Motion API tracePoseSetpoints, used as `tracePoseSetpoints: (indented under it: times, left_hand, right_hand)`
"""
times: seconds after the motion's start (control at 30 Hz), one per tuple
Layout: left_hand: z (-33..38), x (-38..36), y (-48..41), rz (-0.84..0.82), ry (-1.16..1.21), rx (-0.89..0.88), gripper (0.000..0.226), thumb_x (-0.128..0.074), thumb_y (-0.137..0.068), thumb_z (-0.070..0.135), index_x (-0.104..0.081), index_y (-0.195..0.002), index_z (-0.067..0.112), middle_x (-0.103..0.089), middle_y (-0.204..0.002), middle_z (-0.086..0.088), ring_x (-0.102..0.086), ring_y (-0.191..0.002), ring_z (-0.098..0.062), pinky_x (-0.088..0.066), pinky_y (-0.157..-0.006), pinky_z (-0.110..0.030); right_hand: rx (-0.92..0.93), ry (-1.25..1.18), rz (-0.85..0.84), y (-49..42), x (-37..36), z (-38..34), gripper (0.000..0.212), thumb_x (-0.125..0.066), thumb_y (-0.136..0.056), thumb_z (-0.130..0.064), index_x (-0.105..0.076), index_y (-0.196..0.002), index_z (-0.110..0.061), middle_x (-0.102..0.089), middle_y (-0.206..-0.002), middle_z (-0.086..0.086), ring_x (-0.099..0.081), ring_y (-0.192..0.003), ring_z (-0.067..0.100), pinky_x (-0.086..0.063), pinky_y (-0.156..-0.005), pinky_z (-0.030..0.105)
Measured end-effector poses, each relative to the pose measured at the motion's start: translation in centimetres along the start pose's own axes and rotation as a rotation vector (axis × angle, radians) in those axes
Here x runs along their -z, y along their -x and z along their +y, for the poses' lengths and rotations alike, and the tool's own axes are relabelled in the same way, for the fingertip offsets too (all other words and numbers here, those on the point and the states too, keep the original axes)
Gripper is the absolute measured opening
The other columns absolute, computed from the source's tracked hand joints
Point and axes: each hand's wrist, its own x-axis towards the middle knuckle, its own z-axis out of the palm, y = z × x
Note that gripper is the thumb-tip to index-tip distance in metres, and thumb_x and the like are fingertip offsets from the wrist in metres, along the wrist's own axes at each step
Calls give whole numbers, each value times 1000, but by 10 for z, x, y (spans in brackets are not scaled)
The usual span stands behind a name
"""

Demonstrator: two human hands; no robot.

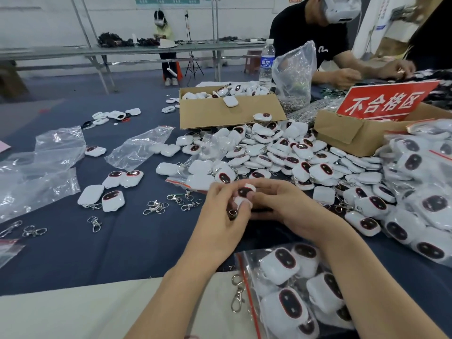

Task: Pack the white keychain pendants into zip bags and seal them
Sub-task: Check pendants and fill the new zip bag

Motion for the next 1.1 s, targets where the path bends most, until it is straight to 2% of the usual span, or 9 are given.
tracePoseSetpoints:
  times: [0.1, 0.2, 0.33, 0.47, 0.77, 0.9, 0.97, 1.1]
  left_hand:
    - [1, 3, -3, 90, 73, 111, 21, -64, -98, 27, -64, -119, 30, -59, -108, 8, -56, -83, 7, -41, -75, -3]
    - [3, 7, -5, 59, 126, 145, 11, -65, -97, 26, -70, -108, 25, -70, -97, 1, -57, -75, 3, -42, -71, -6]
    - [5, 8, -4, -17, 160, 146, 15, -63, -99, 24, -71, -111, 20, -73, -97, -5, -63, -88, -19, -46, -72, -11]
    - [4, 10, -3, -41, 173, 150, 13, -62, -99, 25, -71, -108, 21, -73, -98, -9, -63, -92, -25, -49, -78, -24]
    - [5, 10, -3, -21, 171, 149, 12, -62, -99, 26, -71, -106, 26, -73, -97, -5, -62, -89, -20, -48, -74, -20]
    - [5, 11, -4, -14, 174, 150, 13, -62, -100, 25, -72, -107, 25, -72, -96, -7, -61, -87, -18, -45, -69, -12]
    - [5, 11, -4, -15, 163, 144, 15, -61, -100, 25, -72, -110, 24, -73, -96, -4, -62, -87, -17, -45, -69, -11]
    - [6, 11, -4, -21, 157, 126, 17, -60, -101, 24, -72, -113, 21, -73, -95, 5, -61, -77, 5, -43, -71, -6]
  right_hand:
    - [3, -54, 7, -2, 0, 6, 25, -61, -98, -9, -68, -121, -15, -75, -111, 9, -73, -98, 17, -60, -81, 30]
    - [39, -29, 28, -2, -2, 9, 16, -68, -92, -13, -72, -107, -19, -76, -103, 9, -73, -97, 19, -60, -79, 28]
    - [64, -39, 19, 0, 2, 8, 26, -76, -82, -21, -77, -107, -23, -74, -112, 13, -73, -104, 25, -59, -83, 28]
    - [57, -66, -20, 0, 3, 8, 30, -77, -81, -22, -77, -112, -21, -74, -115, 15, -72, -107, 26, -59, -84, 28]
    - [50, -68, -39, 1, 2, 6, 34, -76, -83, -24, -76, -117, -25, -75, -113, 9, -73, -104, 20, -59, -85, 28]
    - [51, 3, -9, 2, -1, 5, 23, -71, -90, -22, -78, -112, -23, -74, -116, 10, -66, -115, 31, -59, -86, 27]
    - [61, 18, 15, 3, -2, 5, 19, -68, -94, -19, -79, -109, -22, -75, -113, 12, -66, -114, 34, -59, -85, 26]
    - [84, 64, 35, 5, -3, 3, 19, -63, -99, -16, -79, -108, -20, -72, -110, 24, -68, -110, 38, -59, -84, 25]
